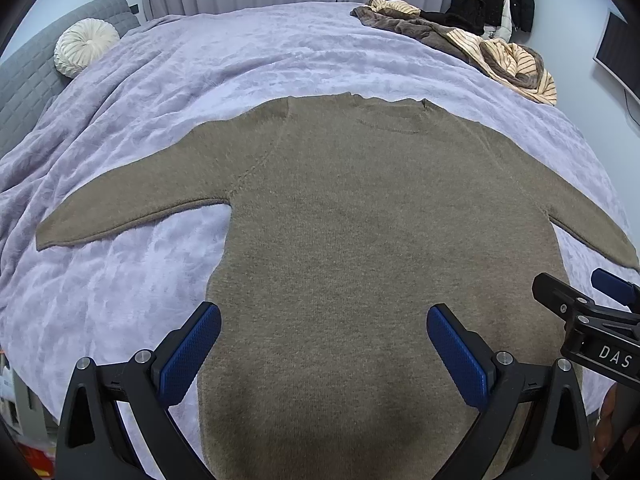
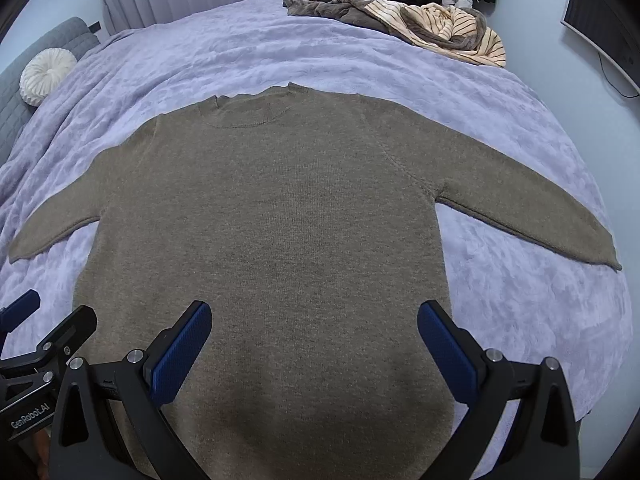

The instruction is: Fold small clothes

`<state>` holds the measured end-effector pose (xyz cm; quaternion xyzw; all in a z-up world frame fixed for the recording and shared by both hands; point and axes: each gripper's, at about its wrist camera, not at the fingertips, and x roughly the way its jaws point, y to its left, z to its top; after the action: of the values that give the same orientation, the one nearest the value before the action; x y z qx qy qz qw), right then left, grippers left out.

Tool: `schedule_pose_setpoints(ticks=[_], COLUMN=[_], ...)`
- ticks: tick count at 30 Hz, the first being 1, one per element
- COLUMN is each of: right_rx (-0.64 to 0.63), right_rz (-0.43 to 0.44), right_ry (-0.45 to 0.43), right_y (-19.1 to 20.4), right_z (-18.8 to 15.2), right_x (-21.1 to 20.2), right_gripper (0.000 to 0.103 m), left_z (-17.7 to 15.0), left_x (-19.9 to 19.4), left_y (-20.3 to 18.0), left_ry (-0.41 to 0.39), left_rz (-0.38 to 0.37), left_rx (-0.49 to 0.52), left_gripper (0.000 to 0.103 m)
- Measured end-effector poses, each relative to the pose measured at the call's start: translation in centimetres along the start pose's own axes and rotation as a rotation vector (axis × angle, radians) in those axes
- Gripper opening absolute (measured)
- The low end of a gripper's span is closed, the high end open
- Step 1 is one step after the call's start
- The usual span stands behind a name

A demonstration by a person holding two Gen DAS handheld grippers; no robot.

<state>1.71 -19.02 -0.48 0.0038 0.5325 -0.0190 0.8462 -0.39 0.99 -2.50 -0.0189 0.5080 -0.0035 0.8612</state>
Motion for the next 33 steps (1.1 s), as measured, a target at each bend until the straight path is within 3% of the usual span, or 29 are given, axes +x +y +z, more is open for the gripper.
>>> schedule_pose_setpoints(ticks=[24,33], right_rx=[-0.029,0.035], right_rz=[-0.009,0.043], right_ry=[0.038,0.063], right_y=[0.7,-0.2], right_z=[1.3,1.8], right_x=[1.7,2.6], right_gripper=[0.102,0.102], left_z=[0.3,0.9], left_x=[2.1,3.0], left_y=[1.0,1.4], left_ry=[0.046,0.048], left_rz=[-0.026,-0.03], left_rx=[-0.02,-0.024], left_gripper=[0.103,0.103])
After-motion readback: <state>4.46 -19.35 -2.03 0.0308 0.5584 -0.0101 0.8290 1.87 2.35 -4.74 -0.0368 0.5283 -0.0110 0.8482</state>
